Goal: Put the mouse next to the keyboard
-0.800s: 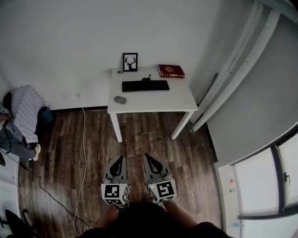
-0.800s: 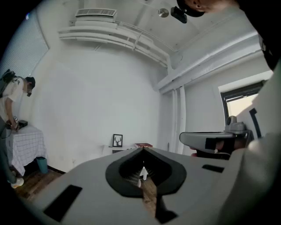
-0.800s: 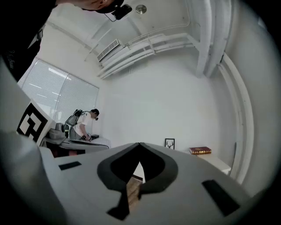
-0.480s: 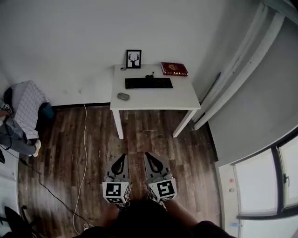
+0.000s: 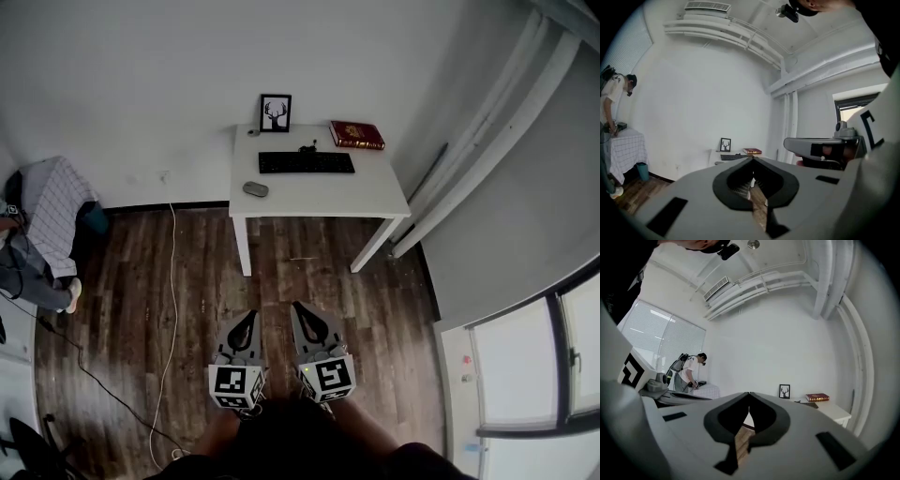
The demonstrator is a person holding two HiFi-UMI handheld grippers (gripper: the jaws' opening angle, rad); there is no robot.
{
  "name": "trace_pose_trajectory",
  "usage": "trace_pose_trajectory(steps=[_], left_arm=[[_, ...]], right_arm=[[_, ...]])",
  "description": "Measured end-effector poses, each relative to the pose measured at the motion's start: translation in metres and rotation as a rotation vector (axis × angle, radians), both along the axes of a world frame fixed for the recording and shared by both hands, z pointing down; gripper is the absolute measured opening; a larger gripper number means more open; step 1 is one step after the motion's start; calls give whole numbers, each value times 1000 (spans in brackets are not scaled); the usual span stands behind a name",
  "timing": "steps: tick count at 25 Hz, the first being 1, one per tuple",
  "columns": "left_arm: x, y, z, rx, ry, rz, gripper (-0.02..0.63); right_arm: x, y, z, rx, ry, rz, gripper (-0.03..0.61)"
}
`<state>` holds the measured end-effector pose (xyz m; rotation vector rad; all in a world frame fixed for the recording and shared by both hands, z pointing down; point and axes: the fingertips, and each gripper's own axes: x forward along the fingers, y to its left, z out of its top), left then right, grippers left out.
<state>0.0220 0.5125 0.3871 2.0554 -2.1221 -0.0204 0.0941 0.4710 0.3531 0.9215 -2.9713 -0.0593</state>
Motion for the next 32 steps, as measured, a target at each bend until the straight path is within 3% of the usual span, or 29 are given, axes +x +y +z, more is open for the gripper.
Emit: trace_pose_trajectory(steps=[11,24,32], left_arm=[[-37,-21,25,-44,35,3,2],[-106,-166,21,-57,11,-95,2],[-119,-248,42,-129,31,-145,2]], right_arm=[[-49,-25,11,-6,23,-7,20],[-132,-182,-1,16,6,-121,20],[-139,-272,15,-66,22,-165,20]])
